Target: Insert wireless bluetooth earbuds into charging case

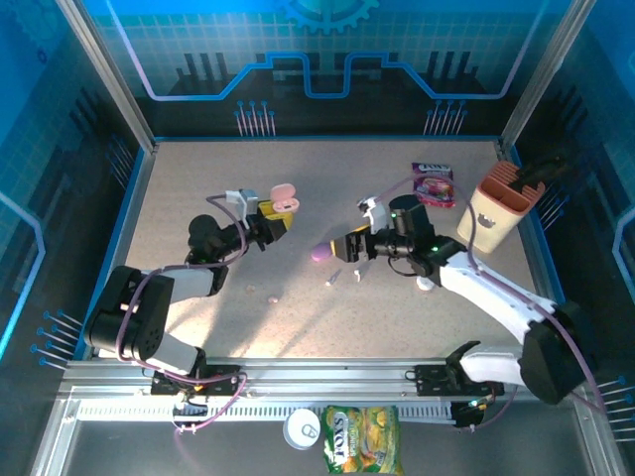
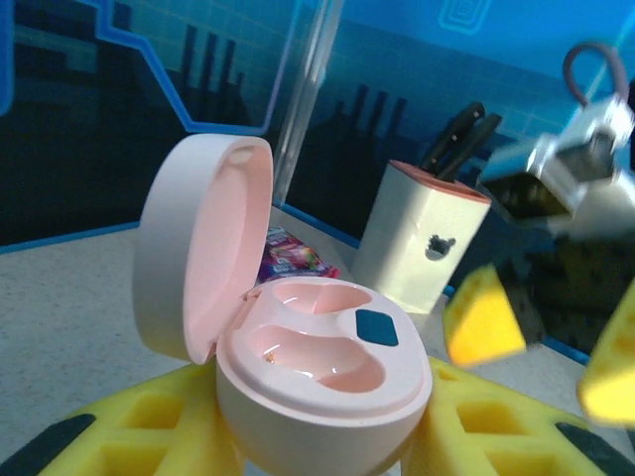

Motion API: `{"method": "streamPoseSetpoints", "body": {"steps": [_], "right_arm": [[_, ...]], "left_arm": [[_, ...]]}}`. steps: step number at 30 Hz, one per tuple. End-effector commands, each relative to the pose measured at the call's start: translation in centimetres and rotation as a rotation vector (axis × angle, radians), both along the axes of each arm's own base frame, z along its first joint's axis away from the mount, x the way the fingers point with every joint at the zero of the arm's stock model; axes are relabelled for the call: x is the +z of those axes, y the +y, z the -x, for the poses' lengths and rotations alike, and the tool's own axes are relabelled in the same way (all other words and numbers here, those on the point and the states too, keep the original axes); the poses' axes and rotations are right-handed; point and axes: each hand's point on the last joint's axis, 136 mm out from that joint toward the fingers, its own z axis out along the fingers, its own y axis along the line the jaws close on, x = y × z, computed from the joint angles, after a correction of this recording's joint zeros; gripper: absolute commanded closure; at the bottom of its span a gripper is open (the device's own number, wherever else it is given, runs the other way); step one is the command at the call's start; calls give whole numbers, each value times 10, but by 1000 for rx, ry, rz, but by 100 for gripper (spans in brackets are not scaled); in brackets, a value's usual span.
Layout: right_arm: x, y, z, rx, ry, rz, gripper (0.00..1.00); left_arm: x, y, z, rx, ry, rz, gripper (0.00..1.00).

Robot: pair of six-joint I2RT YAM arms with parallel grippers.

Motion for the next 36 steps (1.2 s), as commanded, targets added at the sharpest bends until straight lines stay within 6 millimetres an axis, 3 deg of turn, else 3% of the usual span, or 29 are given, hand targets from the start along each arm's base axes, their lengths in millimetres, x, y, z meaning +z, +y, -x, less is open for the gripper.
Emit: {"method": "streamPoseSetpoints", "body": {"steps": [1, 9, 15, 25, 36], "right_arm": [[-20, 33, 15, 142, 102, -27, 19], [-67, 109, 23, 358, 246, -1, 23], [-101, 149, 37, 476, 307, 38, 25], [-139, 182, 50, 578, 360, 137, 29], [-148, 195, 74, 675, 385, 208, 34]], "left_arm": [[31, 11, -2, 28, -85, 34, 61], [62, 25, -13, 104, -128, 56, 61], [80, 34, -16, 152, -146, 65, 62], [93, 35, -18, 163, -151, 68, 61], [92, 35, -15, 157, -145, 54, 62]]}}
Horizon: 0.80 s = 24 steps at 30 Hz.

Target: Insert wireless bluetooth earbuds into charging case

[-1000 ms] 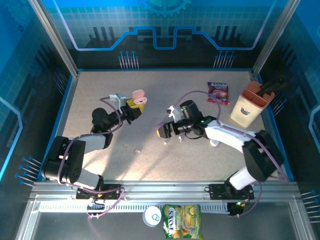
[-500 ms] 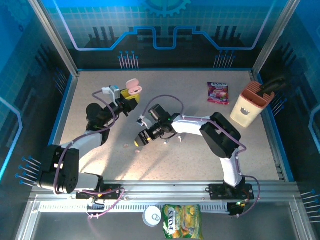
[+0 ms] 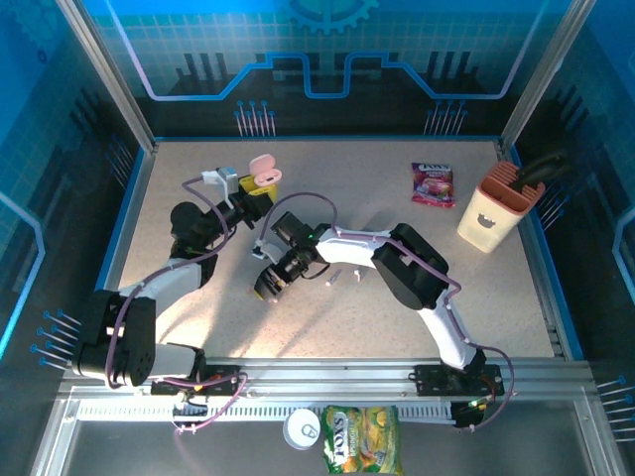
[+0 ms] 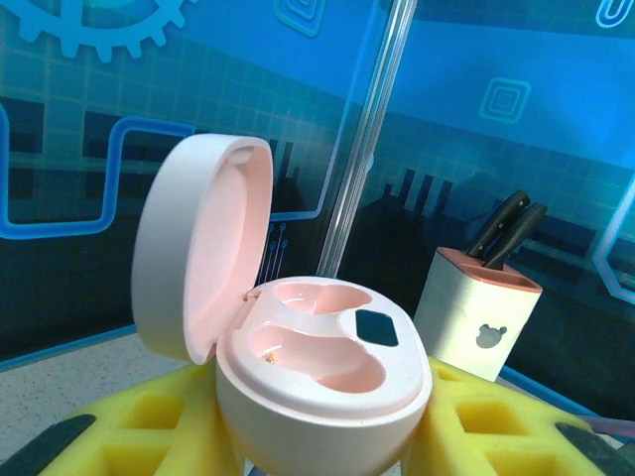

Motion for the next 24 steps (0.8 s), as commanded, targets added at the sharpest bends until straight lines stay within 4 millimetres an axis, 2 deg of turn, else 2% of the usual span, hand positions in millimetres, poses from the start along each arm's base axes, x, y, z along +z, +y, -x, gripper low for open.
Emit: {"method": "streamPoseSetpoints", "body": {"steps": [1, 10, 24], "right_arm": [[-8, -3, 24, 73, 51, 47, 35], [-10, -14, 32, 84, 67, 85, 43], [-17, -14, 34, 76, 89, 102, 61]], "left_arm": [[23, 4, 3, 8, -49, 11, 62], [20, 3, 5, 0, -47, 8, 62], [18, 2, 5, -7, -42, 6, 62]]}}
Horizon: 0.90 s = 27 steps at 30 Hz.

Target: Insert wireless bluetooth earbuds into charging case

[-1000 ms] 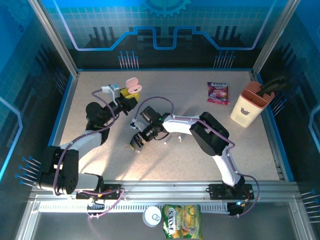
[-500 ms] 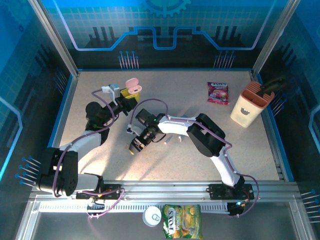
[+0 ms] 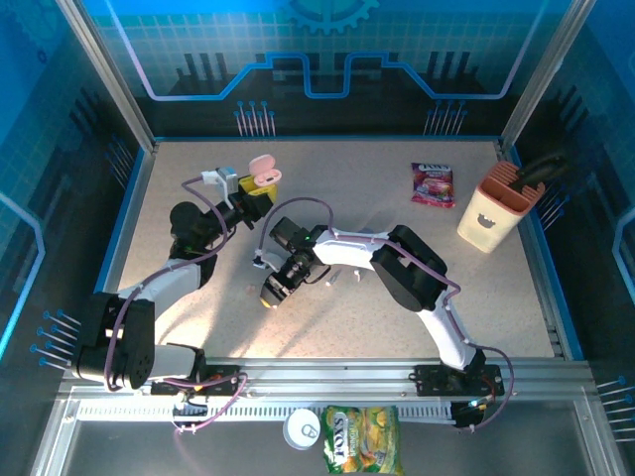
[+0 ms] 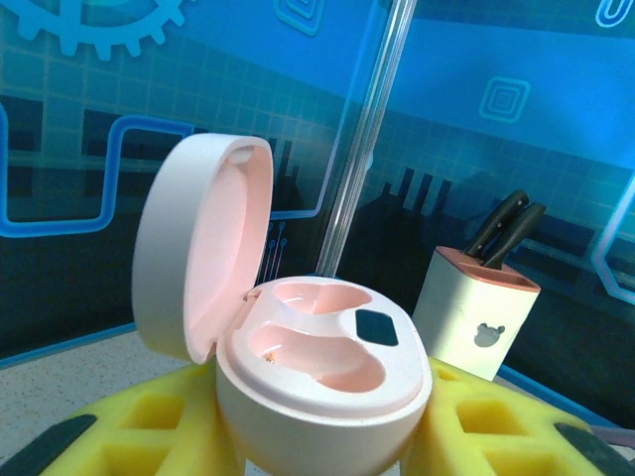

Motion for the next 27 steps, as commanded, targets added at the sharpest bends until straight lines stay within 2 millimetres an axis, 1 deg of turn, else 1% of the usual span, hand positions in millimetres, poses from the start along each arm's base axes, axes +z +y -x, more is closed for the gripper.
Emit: {"method": "streamPoseSetpoints", "body": {"steps": [1, 3, 6, 7, 9, 10, 14, 17, 20, 22, 27], "right_arm": [[-10, -2, 11, 17, 42, 31, 62], [-10, -3, 12, 18, 45, 33, 66], [-10, -4, 14, 26, 43, 40, 66], [-12, -5, 14, 26, 38, 49, 65], [-15, -6, 13, 25, 28, 61, 56], [-17, -7, 12, 21, 24, 69, 54], [-21, -4, 12, 26, 11, 76, 52], [-21, 1, 13, 33, 6, 70, 52], [-21, 4, 16, 48, 16, 72, 54], [-21, 3, 20, 64, 17, 78, 56], [-23, -6, 27, 76, 26, 95, 62]], "left_arm": [[16, 2, 3, -5, -46, 6, 62], [16, 2, 3, -6, -46, 5, 62], [14, 2, 3, -5, -43, 4, 62], [14, 2, 2, -5, -43, 5, 62], [14, 2, 2, -6, -44, 6, 61], [15, 2, 2, -6, -45, 6, 61], [14, 1, 3, -9, -45, 6, 61], [13, 1, 3, -10, -42, 8, 61], [14, 2, 3, -9, -44, 8, 61], [14, 1, 3, -10, -45, 7, 61], [15, 1, 2, -11, -46, 6, 61]]}}
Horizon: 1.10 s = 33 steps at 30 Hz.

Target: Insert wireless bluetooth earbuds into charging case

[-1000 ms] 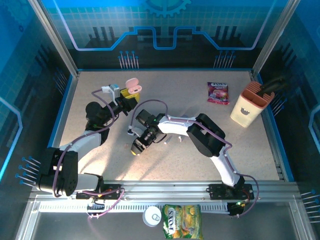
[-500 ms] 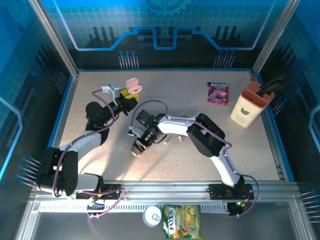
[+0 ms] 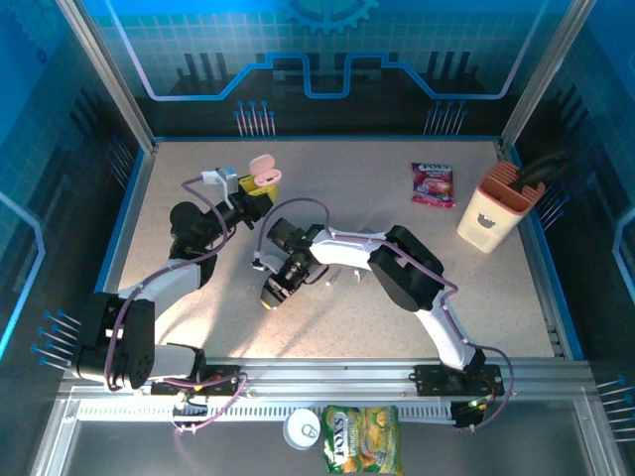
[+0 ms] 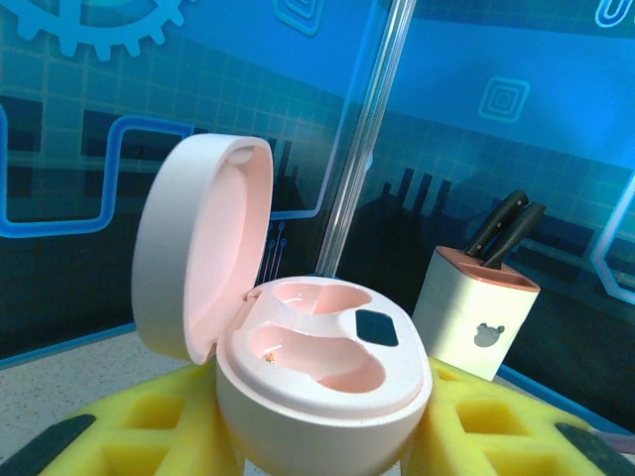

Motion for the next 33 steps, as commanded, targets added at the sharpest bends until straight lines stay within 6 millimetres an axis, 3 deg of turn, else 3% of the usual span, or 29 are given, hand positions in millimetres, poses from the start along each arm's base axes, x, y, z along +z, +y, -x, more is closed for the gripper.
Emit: {"method": "streamPoseSetpoints", "body": {"steps": [1, 15, 22, 27, 33], "right_arm": [[-17, -5, 23, 54, 29, 45, 63], [-25, -9, 29, 44, 41, 79, 78], [-25, -10, 27, 29, 30, 96, 82], [-19, -11, 14, -34, -4, 79, 84], [3, -25, -17, -193, -60, 10, 83]], "left_arm": [[16, 1, 1, -11, -50, 7, 61], [16, 0, 0, -20, -46, 18, 61], [15, 1, 0, -16, -50, 13, 61], [15, 1, 1, -12, -53, 10, 61], [16, 2, 3, -4, -61, 3, 61]]}}
